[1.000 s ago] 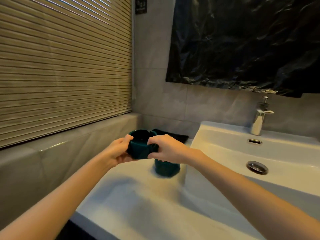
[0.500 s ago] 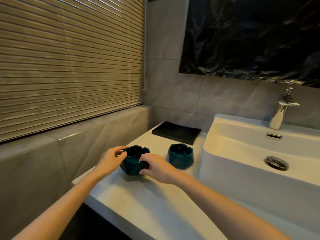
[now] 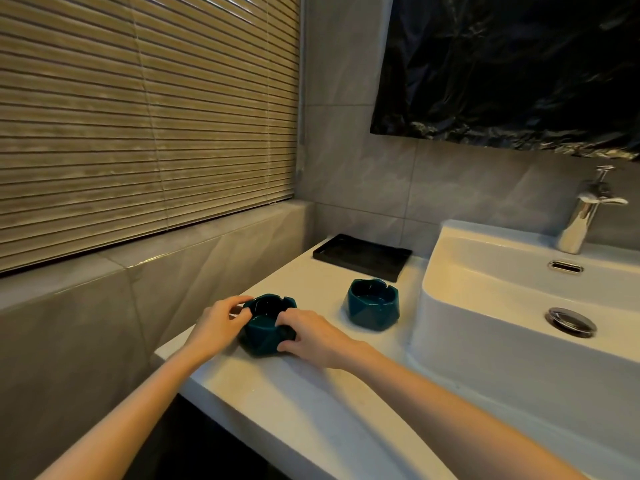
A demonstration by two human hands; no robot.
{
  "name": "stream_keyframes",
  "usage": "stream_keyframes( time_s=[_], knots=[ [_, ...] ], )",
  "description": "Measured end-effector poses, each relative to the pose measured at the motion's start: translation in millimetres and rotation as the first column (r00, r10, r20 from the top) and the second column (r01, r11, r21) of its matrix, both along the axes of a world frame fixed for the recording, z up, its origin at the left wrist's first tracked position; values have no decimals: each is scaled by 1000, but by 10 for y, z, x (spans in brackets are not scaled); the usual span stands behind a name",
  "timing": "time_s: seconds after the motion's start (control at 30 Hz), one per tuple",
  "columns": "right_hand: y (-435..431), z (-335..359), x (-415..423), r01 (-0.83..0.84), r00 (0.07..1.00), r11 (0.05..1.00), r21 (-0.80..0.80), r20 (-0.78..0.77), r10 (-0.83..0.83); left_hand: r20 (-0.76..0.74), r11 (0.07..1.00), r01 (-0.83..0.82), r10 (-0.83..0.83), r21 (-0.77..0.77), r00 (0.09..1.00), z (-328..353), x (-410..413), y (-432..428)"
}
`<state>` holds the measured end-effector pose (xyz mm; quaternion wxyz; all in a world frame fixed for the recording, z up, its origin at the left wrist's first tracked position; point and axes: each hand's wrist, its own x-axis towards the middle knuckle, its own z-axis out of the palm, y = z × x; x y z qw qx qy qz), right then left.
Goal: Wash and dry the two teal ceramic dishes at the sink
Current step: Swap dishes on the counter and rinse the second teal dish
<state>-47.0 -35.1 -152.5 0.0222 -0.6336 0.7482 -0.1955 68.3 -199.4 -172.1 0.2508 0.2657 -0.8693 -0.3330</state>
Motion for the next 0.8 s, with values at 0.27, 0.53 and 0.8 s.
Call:
stream_keyframes(
  time_s=[0.27,0.53,0.8],
  knots=[
    [270,115,-228,135,988,979,-151,94,-122,7,984,-93,95,-155,995,165,-116,95],
    [732,-3,-742,514,858,858,-10,12,-514,43,932,91,-81,-350,996,396,-739,591],
    [523,-40,-794,594,800,803,-41,-66,-596,183,940,198,-151,-277,971,214,-1214,808]
  ],
)
